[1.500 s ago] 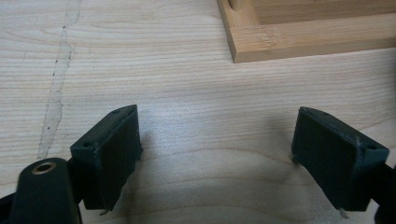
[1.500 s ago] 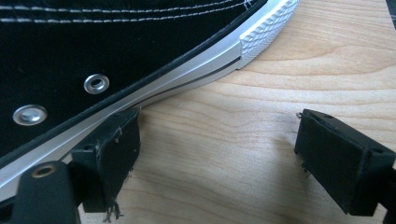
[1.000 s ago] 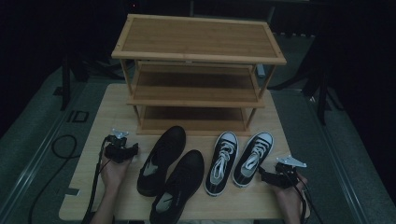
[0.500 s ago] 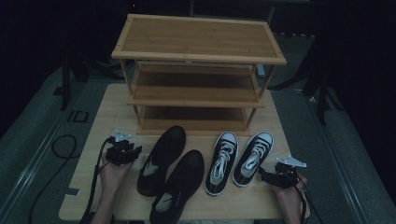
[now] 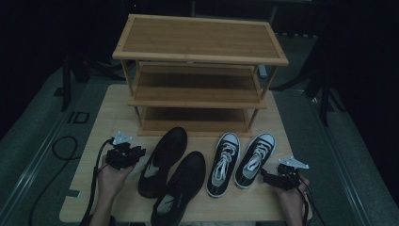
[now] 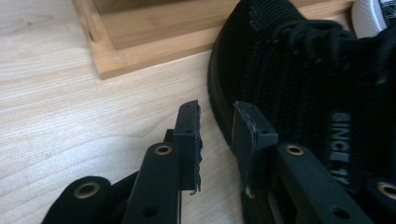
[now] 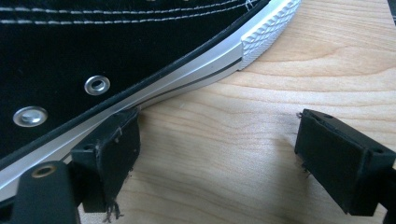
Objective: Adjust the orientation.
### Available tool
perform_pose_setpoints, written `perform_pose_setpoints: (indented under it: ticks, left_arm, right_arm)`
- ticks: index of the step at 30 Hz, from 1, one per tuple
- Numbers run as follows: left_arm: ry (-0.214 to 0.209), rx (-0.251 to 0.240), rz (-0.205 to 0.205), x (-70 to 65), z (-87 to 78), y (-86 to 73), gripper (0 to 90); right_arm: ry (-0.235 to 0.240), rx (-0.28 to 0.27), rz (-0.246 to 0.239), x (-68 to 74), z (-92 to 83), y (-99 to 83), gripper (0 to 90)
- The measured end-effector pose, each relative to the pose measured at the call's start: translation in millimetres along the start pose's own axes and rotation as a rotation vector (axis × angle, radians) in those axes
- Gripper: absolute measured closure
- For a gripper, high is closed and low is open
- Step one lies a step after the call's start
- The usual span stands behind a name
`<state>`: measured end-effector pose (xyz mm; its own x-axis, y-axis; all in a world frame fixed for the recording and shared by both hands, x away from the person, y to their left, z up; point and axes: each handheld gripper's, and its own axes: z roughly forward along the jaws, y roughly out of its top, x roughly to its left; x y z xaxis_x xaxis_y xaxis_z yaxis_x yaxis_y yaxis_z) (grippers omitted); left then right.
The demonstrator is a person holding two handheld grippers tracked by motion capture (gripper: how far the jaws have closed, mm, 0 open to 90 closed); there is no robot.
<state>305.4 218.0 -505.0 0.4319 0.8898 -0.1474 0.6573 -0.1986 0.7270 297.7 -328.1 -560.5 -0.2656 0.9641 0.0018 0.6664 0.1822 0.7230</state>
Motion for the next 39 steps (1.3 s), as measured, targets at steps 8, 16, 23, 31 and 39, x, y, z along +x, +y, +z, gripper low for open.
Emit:
perform_pose_setpoints:
  ticks: [8, 16, 23, 31, 39]
  left_arm:
    - [-0.025, -0.031, 0.006, -9.9, -18.9, 10.1, 72.8]
    - [-0.062, -0.017, 0.084, -31.3, -33.6, 24.3, 77.5]
    - [-0.064, 0.042, 0.165, -49.7, -36.5, 27.0, 89.0]
    - [-0.073, 0.12, 0.215, -58.9, -33.3, 19.5, 89.9]
    - [-0.061, 0.128, 0.207, -56.3, -31.8, 19.3, 89.8]
  right_arm:
    - [0.0, 0.0, 0.0, 0.0, 0.0, 0.0, 14.1]
    - [-0.001, 0.0, 0.002, 0.2, -0.1, -0.1, 14.1]
    - [-0.004, 0.0, 0.005, 1.1, -0.6, -0.6, 14.3]
    - [-0.004, 0.0, 0.005, 1.1, -0.6, -0.6, 14.3]
    - [-0.004, 0.0, 0.005, 1.2, -0.7, -0.6, 14.3]
